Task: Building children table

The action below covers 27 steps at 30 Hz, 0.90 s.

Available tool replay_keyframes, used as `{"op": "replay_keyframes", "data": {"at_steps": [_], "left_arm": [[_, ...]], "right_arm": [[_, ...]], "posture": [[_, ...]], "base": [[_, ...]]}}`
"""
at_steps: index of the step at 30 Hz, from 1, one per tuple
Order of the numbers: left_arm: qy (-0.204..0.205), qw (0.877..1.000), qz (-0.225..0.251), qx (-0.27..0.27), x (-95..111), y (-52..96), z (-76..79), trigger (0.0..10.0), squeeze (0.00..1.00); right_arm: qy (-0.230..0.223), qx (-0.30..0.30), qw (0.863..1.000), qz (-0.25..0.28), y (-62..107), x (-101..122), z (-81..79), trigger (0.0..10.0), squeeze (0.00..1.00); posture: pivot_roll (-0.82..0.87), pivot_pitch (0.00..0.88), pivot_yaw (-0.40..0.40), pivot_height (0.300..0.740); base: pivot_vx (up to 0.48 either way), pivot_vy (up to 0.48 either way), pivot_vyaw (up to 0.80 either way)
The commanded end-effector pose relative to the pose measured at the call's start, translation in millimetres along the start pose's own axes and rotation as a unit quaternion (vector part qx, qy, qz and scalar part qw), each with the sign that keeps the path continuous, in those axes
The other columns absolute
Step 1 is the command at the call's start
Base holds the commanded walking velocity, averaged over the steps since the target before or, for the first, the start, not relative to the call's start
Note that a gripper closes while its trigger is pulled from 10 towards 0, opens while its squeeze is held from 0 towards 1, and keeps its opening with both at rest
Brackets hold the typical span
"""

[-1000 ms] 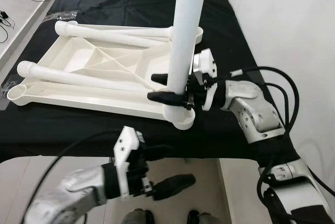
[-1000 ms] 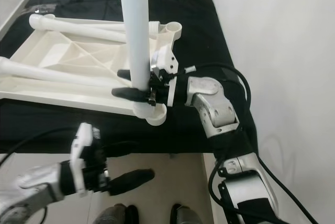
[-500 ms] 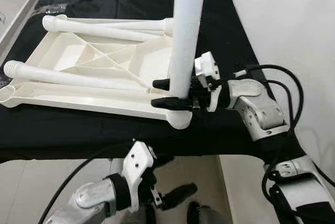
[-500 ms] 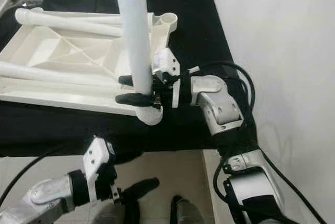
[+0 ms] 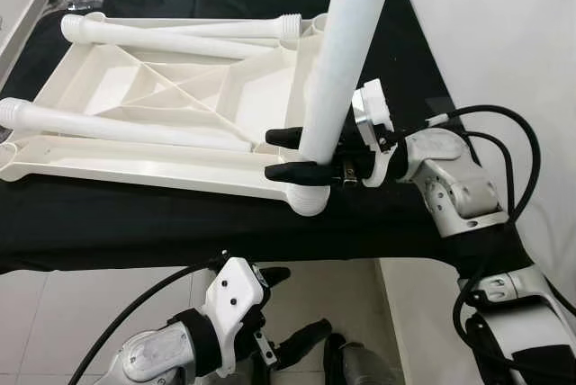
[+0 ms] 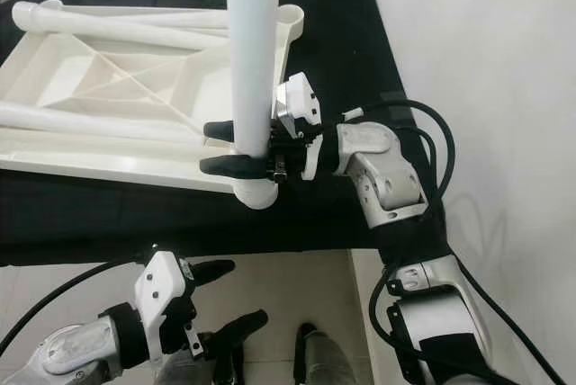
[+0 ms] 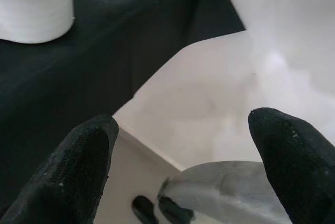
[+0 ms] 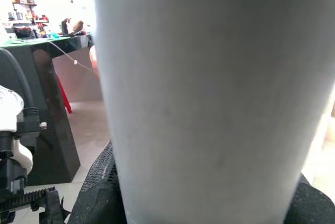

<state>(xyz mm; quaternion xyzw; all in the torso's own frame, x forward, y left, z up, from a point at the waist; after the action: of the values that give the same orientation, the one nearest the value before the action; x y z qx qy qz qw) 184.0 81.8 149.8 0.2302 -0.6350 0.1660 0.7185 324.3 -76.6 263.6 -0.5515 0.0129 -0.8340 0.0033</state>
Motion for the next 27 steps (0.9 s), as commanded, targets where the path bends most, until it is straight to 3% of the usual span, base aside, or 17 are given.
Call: {"op": "replay_keyframes", "data": {"at_steps": [1,3,10,19,27], "left_arm": [[0.000,1.000,-0.006,0.011,-3,3.4,-0.1,10.0,0.00],[-0.002,1.000,-0.005,0.018,-3,3.9,-1.8,10.0,0.00],[-0.006,1.000,-0.003,0.023,-3,3.2,-1.3,10.0,0.00],[-0.002,1.000,0.003,0.022,-3,1.1,2.1,10.0,0.00],[0.001,1.000,0.003,0.020,-3,0.8,3.7,10.0,0.00]], "right_arm": [[-0.014,0.019,1.000,-0.020,-9.1,-14,-6.4,10.0,0.00],[-0.011,0.017,0.999,-0.028,-16.8,-16,-3.4,10.0,0.00],[-0.005,0.011,0.999,-0.035,-19.0,-15,3.4,10.0,0.00],[-0.012,0.036,0.998,-0.049,-4.1,-15,6.5,10.0,0.00],[-0.023,0.060,0.997,-0.041,-2.7,-15,4.6,10.0,0.00]], "posture": [[0.16,0.389,0.046,0.740],[0.16,0.390,0.043,0.740],[0.16,0.390,0.033,0.740],[0.15,0.387,0.022,0.740],[0.15,0.389,0.022,0.740]], "base": [[0.000,0.000,0.00],[0.000,0.000,0.00],[0.000,0.000,0.00],[0.000,0.000,0.00],[0.000,0.000,0.00]]}}
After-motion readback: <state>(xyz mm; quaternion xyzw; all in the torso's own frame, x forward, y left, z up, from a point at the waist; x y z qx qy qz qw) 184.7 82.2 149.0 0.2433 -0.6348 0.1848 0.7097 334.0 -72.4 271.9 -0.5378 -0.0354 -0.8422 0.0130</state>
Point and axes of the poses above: a point about 5 cm out from each wrist's last joint towards the gripper, its own y axis pointing back from the gripper into the wrist, its own x axis along the axis of the wrist's last joint, z = x × y, the point moved 2 cm from there along -y, pointing out of the wrist towards the gripper, and after that the axes turned 6 degrees about y, right-handed, at the moved point
